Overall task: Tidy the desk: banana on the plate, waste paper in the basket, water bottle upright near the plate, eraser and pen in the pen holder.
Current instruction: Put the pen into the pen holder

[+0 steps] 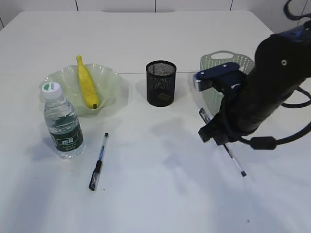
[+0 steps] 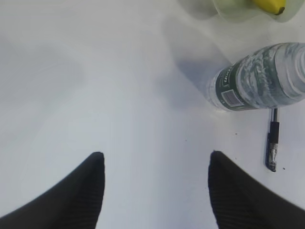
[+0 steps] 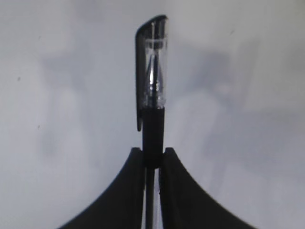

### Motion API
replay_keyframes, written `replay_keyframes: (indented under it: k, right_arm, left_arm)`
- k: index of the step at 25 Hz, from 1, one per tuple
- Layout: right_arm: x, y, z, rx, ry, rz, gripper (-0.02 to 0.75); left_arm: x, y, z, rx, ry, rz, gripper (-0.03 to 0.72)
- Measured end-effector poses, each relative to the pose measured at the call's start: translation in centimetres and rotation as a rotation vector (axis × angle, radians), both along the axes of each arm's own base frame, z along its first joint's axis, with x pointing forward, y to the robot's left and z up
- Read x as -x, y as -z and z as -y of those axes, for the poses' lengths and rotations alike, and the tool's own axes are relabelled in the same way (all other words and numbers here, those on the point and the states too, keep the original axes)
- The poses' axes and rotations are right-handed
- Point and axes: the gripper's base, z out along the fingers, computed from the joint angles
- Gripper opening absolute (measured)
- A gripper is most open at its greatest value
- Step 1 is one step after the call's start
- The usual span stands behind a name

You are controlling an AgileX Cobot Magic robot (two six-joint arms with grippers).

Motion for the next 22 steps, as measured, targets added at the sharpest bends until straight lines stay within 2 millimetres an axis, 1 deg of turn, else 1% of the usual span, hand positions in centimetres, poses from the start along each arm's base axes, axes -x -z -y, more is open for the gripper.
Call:
replay_keyframes:
  k: [3, 6, 15, 17, 22]
  right_arm:
    - [-1.4, -0.5, 1.2, -0.042, 0.013, 0.101, 0.042]
    - [-2.4, -0.9, 1.5, -0.087, 0.027, 0.196, 0.042]
    - [-5.0, -1.4, 0.4, -0.231, 0.059, 0.467, 0.042]
    - [-5.5, -1.8, 0.2, -0.255, 0.059, 0.535, 0.042]
    - [-7.6, -3.9, -0.4, -0.321, 0.061, 0.711, 0.042]
  left_arm:
    - [0.0, 0.0, 0.0, 0.001, 0.001, -0.006, 0.475]
    - [0.1, 0.0, 0.0, 0.001, 0.001, -0.011, 0.475]
    - [0.1, 0.1, 0.0, 0.003, 0.002, -0.017, 0.474]
    - [0.2, 0.1, 0.0, 0.003, 0.002, -0.019, 0.470]
    - [0.2, 0.1, 0.0, 0.003, 0.002, -0.019, 0.467]
